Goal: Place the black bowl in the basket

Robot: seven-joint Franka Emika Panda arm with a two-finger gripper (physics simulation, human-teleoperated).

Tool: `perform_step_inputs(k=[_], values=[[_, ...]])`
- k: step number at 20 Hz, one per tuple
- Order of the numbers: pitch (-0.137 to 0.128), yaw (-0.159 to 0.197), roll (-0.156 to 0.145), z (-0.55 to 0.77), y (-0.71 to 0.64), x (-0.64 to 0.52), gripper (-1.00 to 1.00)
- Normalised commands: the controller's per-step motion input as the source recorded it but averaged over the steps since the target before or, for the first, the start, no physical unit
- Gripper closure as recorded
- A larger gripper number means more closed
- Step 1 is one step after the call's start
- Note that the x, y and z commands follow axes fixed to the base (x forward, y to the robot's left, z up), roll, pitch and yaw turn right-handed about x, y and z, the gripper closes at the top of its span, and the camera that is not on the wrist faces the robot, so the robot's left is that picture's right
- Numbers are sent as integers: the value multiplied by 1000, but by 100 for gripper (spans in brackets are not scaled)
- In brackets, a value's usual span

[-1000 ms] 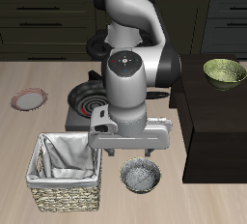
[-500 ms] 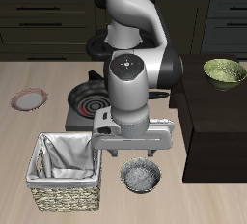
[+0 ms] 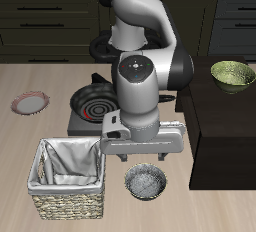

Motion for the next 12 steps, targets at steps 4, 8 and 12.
perform_step_inputs(k=[4, 8, 12], values=[[0, 3, 28, -23, 227, -105, -100], [19, 23, -6, -161, 29, 61, -100], [22, 3, -10, -200, -2, 57, -100]])
